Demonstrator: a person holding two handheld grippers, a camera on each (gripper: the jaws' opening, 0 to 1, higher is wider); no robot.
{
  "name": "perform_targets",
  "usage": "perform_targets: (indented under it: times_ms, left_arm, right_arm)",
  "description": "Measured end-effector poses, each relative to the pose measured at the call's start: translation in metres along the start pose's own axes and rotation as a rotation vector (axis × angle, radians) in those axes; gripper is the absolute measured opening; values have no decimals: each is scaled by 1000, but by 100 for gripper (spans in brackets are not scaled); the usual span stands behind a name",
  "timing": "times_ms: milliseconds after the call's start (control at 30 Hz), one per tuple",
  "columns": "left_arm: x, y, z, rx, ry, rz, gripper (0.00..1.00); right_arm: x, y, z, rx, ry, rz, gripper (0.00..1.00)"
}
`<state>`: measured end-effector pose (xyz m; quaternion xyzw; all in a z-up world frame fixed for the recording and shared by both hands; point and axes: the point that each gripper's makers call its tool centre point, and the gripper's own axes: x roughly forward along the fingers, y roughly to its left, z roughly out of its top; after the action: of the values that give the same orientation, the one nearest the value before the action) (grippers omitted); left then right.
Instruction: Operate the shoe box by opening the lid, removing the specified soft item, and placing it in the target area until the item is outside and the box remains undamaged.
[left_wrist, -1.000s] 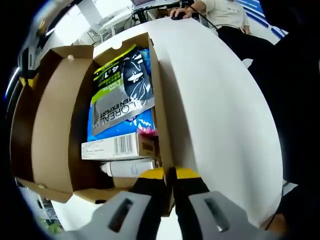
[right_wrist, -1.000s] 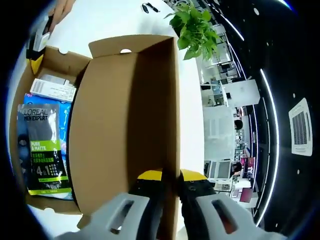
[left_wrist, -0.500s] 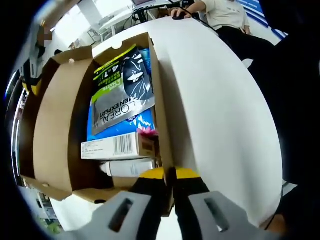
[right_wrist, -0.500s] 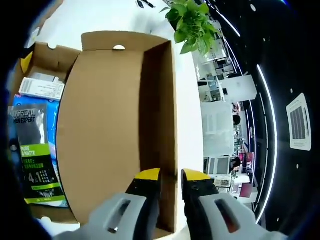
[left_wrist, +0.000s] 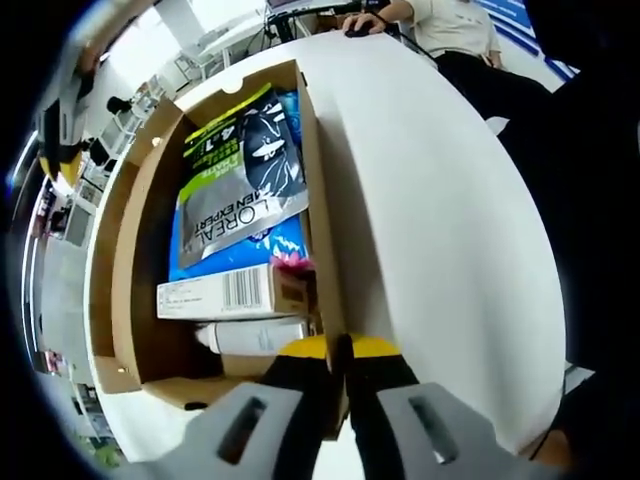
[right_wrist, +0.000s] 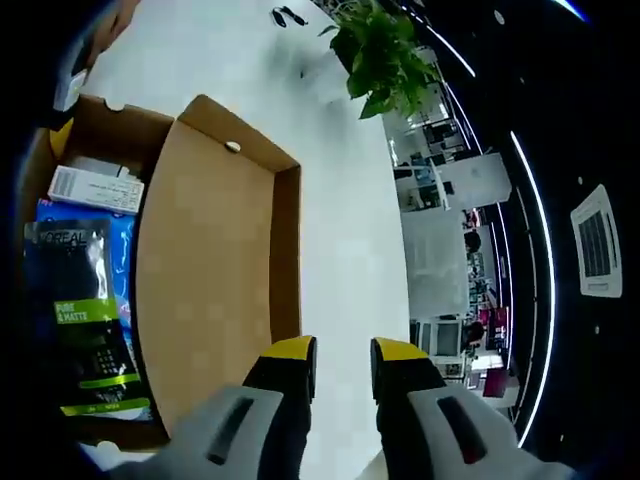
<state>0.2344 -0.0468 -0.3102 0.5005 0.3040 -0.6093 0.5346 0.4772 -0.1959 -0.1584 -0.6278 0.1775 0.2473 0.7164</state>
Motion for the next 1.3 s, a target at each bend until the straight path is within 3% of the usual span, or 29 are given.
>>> perform_targets:
  times_ms: [300,500,900,1133,1300]
  left_arm:
    - [3,0,0,19,4,-10,4]
    - [3,0,0,10,-6,-19,4]
    - [4,-1,0,10,-3,-14,4]
    - [4,-2,1,6,-6,-18,4]
    - [5,-2,1,8,-4,-16,4]
  right_arm:
    - [-18,14,6,49,-76,32,24]
    - [-31,29,6,27,-80,74,28]
    - [-91,73,16,36,-162,214,35]
    - [-108,93,11,30,-163,277,41]
    - [-116,124,7,2,-176,367,46]
